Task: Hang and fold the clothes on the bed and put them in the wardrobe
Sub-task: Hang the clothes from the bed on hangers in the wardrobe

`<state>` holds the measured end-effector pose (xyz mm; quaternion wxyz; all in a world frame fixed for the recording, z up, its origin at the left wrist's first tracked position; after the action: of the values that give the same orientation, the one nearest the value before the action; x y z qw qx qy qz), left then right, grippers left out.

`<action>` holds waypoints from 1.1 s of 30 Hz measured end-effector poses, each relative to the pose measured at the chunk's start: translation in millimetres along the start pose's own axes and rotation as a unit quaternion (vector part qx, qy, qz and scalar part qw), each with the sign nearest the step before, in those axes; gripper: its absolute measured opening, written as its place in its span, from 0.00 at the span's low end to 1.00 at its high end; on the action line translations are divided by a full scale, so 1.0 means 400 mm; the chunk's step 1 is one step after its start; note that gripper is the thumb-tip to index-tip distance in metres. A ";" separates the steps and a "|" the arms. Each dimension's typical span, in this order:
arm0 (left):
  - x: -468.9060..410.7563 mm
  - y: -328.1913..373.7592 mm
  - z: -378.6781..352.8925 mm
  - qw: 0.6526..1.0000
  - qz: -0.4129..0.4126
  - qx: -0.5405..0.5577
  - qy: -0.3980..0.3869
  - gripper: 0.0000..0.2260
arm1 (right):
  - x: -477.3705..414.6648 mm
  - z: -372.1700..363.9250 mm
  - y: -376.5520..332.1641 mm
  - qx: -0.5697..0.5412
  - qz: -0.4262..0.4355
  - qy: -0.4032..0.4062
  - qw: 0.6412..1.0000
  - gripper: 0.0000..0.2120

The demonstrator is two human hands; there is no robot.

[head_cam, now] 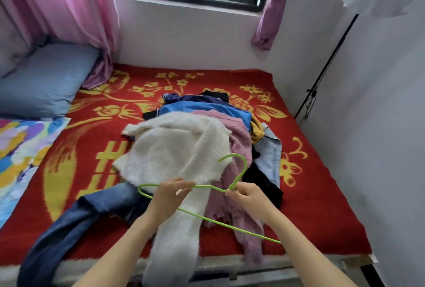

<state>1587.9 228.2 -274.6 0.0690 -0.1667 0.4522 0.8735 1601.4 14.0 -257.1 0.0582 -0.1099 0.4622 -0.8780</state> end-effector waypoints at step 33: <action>-0.165 -0.233 -0.178 0.912 0.382 -0.124 0.079 0.08 | -0.716 -0.067 0.498 -0.099 -0.321 0.087 0.938 0.19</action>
<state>1691.3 226.6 -361.0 -0.3270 -0.0573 0.3731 0.8664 1872.2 -18.8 -475.8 -0.2778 -0.1809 0.4900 -0.8062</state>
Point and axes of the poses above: each hand's wrist, its own x-axis away from the middle knuckle, its own z-axis out of the back of the hand, y = z × x, the point moved 4 cm from there along -x, towards the middle knuckle, and after that the axes turned 7 degrees about y, right-handed, at the moved point
